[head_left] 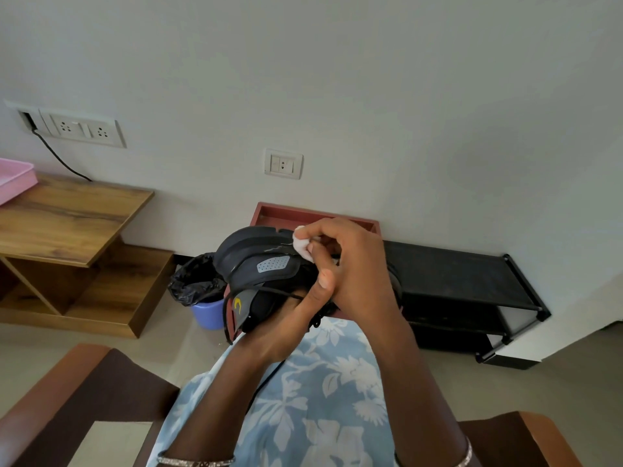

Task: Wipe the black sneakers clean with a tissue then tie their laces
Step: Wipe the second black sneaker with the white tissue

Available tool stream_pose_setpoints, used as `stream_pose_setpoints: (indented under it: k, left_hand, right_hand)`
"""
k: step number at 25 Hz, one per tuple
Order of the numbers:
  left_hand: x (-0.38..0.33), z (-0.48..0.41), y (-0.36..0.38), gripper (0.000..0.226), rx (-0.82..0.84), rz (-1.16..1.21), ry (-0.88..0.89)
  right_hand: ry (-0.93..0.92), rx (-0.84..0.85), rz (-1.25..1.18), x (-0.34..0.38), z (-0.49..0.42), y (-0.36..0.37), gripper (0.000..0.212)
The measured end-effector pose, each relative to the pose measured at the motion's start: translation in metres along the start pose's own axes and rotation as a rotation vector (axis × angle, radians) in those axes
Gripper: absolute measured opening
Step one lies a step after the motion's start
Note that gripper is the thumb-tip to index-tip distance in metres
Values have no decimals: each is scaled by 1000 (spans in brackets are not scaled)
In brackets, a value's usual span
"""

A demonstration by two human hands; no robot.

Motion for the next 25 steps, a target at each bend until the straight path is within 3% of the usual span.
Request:
stream_pose_setpoints:
  k: [3, 6, 9, 13, 16, 21, 23, 25]
  left_hand:
    - [3, 0, -11, 67, -73, -12, 10]
    - [0, 4, -20, 63, -108, -5, -18]
    - [1, 4, -15, 55, -74, 39, -26]
    - [17, -16, -2, 97, -8, -56, -137]
    - [9, -7, -4, 55, -5, -166, -104]
    - [-2, 4, -18, 30, -106, -61, -59]
    - [-3, 6, -15, 30, -69, -40, -47]
    - [6, -8, -3, 57, -11, -96, -58]
  right_hand:
    - [59, -21, 168, -22, 1, -14, 29]
    - [234, -107, 330, -49, 12, -40, 30]
    - [204, -86, 354, -36, 11, -35, 26]
    - [31, 13, 240, 9, 0, -1, 26]
    - [-25, -25, 121, 10, 0, -1, 25]
    - [275, -117, 378, -50, 22, -42, 27]
    - [277, -118, 409, -48, 23, -40, 25]
    - [158, -110, 303, -27, 16, -25, 25]
Point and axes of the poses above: each hand's wrist, its own z-axis away from the middle knuckle, its own y-axis out of the palm, x = y × z, the point moved 8 cm from there along -z, towards the middle knuckle, and after that the axes turned 13 degrees about -y, right-handed, at the moved point
